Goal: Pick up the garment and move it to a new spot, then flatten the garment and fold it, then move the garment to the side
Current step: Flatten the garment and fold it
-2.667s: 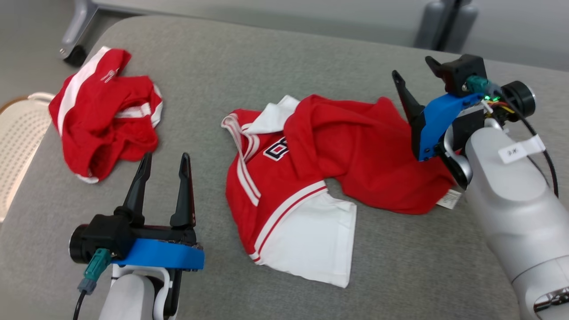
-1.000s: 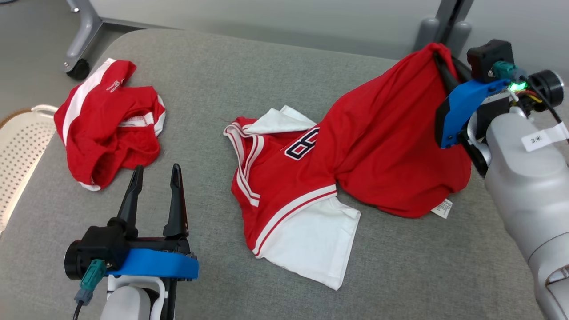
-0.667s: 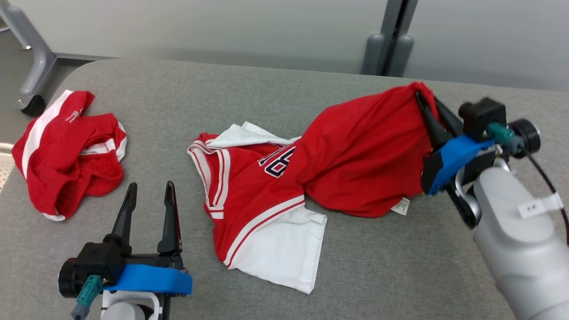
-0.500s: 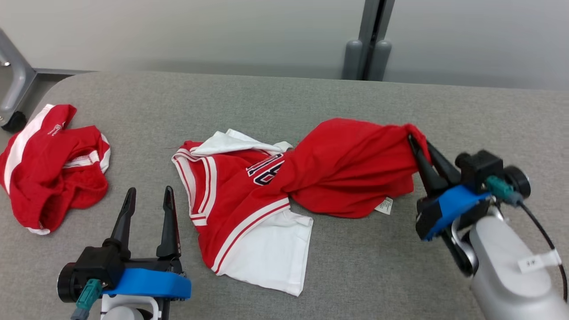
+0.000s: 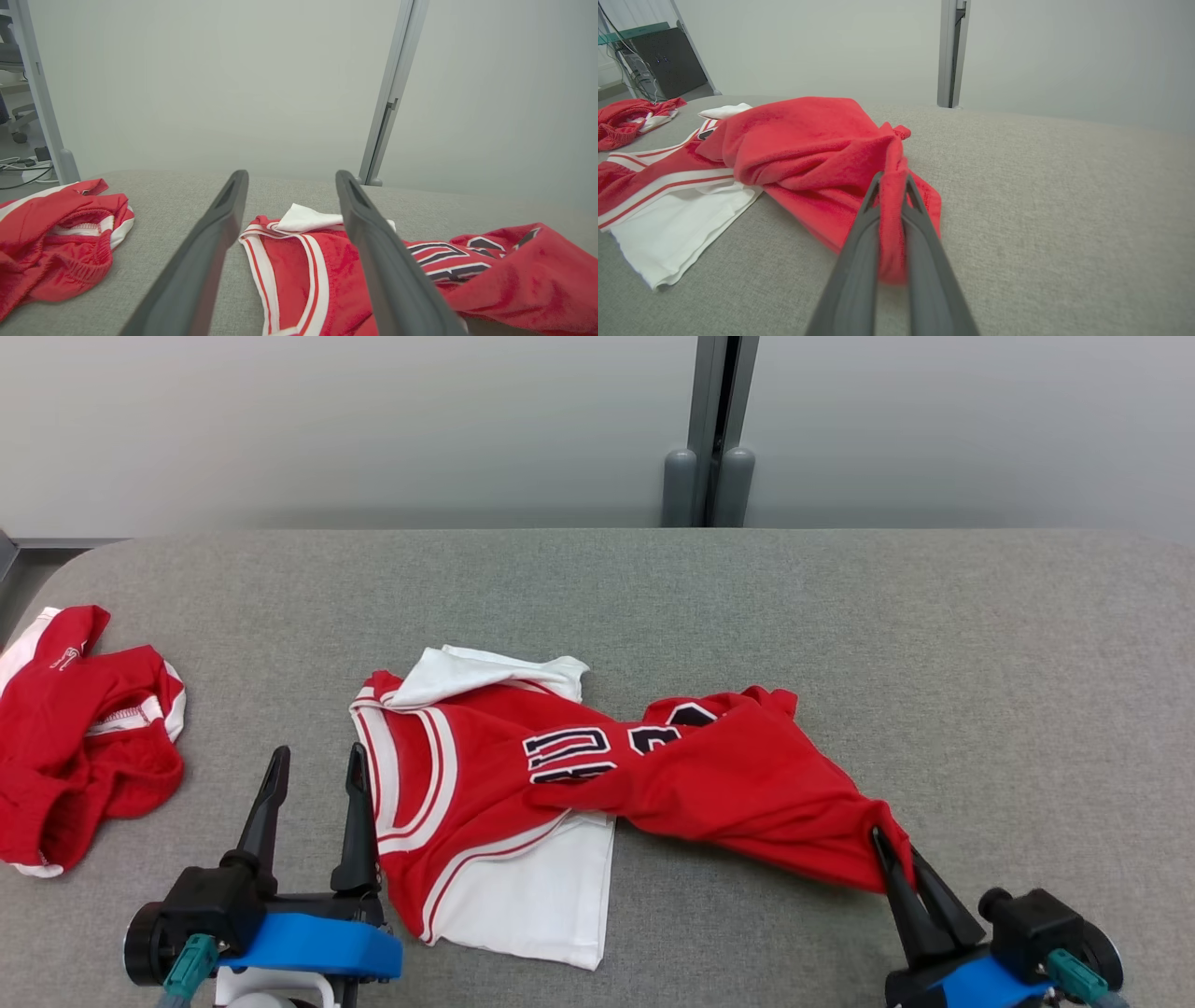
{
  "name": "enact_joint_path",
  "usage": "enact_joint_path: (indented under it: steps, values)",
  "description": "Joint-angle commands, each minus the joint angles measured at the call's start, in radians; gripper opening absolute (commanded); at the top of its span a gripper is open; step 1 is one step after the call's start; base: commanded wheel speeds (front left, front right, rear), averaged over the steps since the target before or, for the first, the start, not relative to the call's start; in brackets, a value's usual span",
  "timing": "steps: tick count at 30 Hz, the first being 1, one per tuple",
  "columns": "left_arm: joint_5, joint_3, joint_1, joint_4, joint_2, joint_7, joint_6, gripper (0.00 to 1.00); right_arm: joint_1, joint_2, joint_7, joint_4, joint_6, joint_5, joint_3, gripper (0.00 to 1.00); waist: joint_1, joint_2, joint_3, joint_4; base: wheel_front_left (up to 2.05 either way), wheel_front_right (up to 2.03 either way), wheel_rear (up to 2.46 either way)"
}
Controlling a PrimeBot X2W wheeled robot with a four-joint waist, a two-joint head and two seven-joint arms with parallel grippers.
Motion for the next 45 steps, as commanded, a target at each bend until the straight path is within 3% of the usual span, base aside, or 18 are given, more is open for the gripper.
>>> enact_joint_path:
  steps: [1,2,3,4,5,6,14,23,32,45]
  values:
    - [-0.002,0.001,0.010,0.002,0.000,0.000,-0.009,1.00,0.031,0.006,-0.003,-0.012,0.000,-0.004,-0.016,0.00,0.0001,0.0001,-0.004,-0.003,0.00,0.00,0.00]
    - [-0.002,0.001,0.013,0.002,0.000,0.000,-0.009,1.00,0.053,0.012,-0.003,-0.017,0.000,-0.005,-0.025,0.00,0.0001,0.0001,-0.007,-0.004,0.00,0.00,0.00]
    - [-0.002,0.002,0.014,0.003,0.000,0.000,-0.009,1.00,0.073,0.016,-0.003,-0.019,0.000,-0.010,-0.031,0.12,0.0001,0.0001,-0.009,-0.006,0.00,0.00,0.00]
    - [-0.001,0.003,0.016,0.003,0.000,0.000,-0.009,1.00,0.085,0.022,-0.003,-0.027,0.000,-0.010,-0.037,0.36,0.0001,0.0001,-0.012,-0.008,0.00,0.00,0.00]
    - [0.000,0.002,0.017,0.004,0.000,0.000,-0.009,1.00,0.095,0.026,-0.004,-0.034,0.000,-0.009,-0.041,0.49,0.0001,0.0001,-0.013,-0.010,0.00,0.00,0.00]
    - [0.000,0.004,0.020,0.003,0.000,0.000,-0.009,1.00,0.104,0.030,-0.003,-0.041,0.000,-0.010,-0.043,1.00,0.0001,0.0001,-0.015,-0.012,0.00,0.00,0.00]
    - [0.007,0.003,0.030,0.002,0.000,0.000,-0.009,1.00,0.090,0.029,-0.003,-0.139,0.000,-0.008,-0.078,1.00,0.0001,0.0001,-0.027,-0.017,0.00,0.00,0.00]
    - [0.006,-0.005,0.022,-0.001,0.000,0.000,-0.009,1.00,-0.108,-0.051,-0.003,-0.107,0.000,-0.021,-0.053,1.00,0.0001,0.0001,-0.016,-0.004,0.00,0.00,0.00]
    - [0.002,-0.010,-0.001,-0.002,0.000,0.000,-0.009,1.00,-0.368,-0.097,0.024,0.095,0.000,-0.028,0.039,1.00,0.0001,0.0001,0.013,0.024,0.00,0.00,0.00]
    - [-0.008,-0.023,-0.033,-0.003,0.000,0.000,-0.006,1.00,-0.581,-0.116,0.225,0.506,0.000,0.055,0.213,1.00,0.0001,0.0001,0.060,0.079,0.00,0.00,0.00]
